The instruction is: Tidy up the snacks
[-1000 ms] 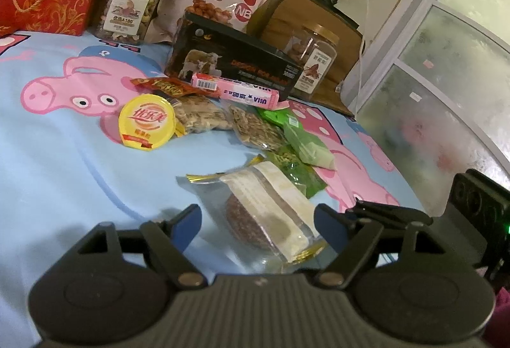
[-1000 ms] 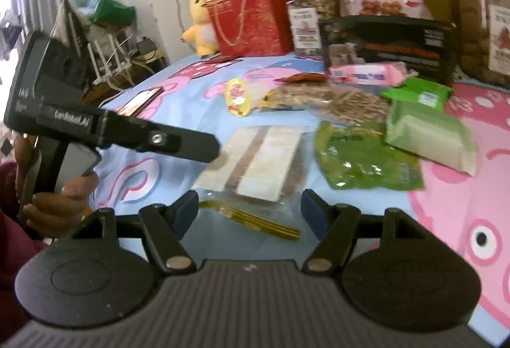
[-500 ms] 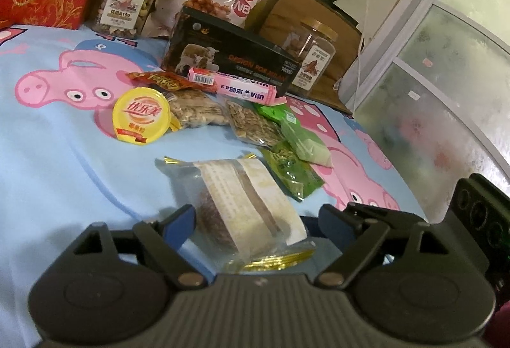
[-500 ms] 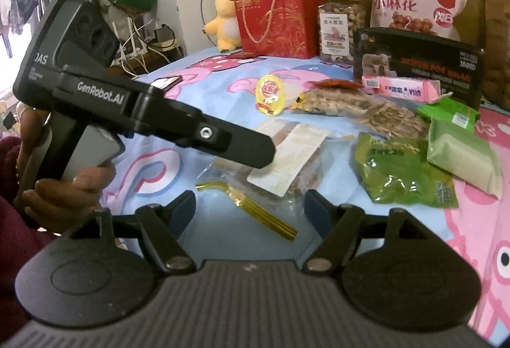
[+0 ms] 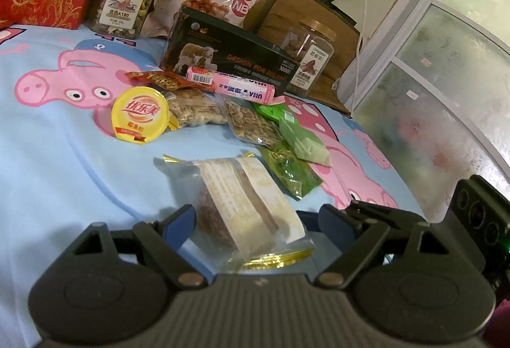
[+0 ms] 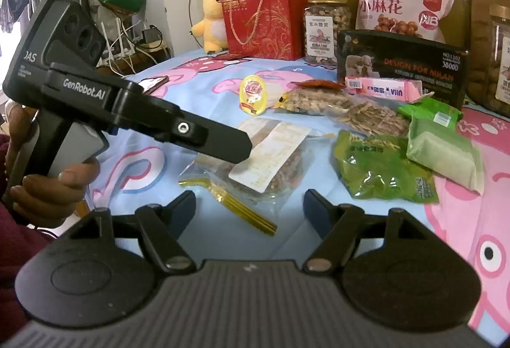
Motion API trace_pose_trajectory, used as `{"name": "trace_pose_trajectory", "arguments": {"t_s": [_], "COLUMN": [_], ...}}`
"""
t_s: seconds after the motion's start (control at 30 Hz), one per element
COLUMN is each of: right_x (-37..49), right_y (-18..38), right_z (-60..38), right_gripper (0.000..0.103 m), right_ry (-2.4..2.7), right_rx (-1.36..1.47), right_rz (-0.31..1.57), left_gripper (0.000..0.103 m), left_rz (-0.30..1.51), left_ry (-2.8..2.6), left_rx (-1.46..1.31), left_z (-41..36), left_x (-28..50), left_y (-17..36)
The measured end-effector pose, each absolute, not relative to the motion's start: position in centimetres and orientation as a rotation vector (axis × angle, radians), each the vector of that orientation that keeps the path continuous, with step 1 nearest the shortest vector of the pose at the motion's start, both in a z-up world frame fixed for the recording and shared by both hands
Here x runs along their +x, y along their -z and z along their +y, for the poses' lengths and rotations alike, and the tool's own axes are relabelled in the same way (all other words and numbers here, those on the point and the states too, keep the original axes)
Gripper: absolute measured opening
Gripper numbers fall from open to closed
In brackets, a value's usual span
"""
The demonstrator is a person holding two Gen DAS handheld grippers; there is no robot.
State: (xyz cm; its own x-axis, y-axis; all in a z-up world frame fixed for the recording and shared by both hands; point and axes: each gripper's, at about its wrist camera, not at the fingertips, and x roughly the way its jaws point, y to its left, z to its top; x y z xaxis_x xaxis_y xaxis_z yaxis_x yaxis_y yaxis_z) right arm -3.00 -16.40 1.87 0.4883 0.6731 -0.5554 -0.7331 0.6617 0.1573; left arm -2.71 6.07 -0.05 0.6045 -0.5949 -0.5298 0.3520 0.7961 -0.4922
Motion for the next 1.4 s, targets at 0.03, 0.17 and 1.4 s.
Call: {"name": "trace_pose_trajectory", "arguments": {"t_s": [0.03, 0.17, 1.4], "right_x": [-3.0, -3.0, -3.6], "right_y": [-1.9, -1.8, -1.8], "right_z": [-16.4, -16.2, -15.4], "right_gripper": [0.077, 0.077, 0.061], "right_ry": [-0.857, -0.864, -0.877], "right_rx": [-0.106, -0.105, -0.140], "right_rz": [0.627, 0.627, 0.595], "left_gripper": [0.086, 0.086, 0.070], "left_rz": [0.738, 0.740, 0.704], "left_ry": [0.562, 0.569, 0.549], "left_rx": [-0.357, -0.353, -0.337], "left_z": [6.1, 5.8, 6.2], "left_x": [-2.7, -2.9, -3.1], "left_y": [0.1, 0.0, -0.5]}}
